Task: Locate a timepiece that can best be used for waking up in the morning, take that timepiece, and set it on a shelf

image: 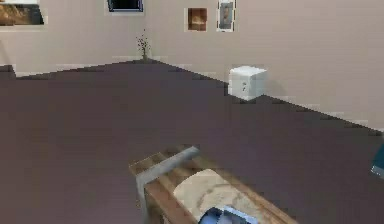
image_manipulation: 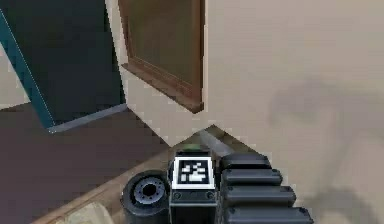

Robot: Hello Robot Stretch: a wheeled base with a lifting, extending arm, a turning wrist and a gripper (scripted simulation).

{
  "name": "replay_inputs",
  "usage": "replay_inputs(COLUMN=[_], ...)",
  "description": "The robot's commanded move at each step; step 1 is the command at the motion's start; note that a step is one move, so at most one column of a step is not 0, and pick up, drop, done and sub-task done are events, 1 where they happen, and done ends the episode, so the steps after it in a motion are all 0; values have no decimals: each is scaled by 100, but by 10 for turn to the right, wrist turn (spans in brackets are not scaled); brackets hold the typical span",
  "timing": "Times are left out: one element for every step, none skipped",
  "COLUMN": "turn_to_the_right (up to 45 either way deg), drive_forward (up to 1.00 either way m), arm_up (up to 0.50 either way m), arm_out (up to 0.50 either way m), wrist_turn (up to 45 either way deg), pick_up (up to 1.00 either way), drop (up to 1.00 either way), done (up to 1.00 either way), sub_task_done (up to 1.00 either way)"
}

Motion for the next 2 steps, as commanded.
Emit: replay_inputs(turn_to_the_right=[-330, 0], drive_forward=[0, 0], arm_up=[0, 0], arm_out=[0, 12], wrist_turn=[0, 0], pick_up=[0, 0], drop=[0, 0], done=[0, 0], sub_task_done=[0, 0])
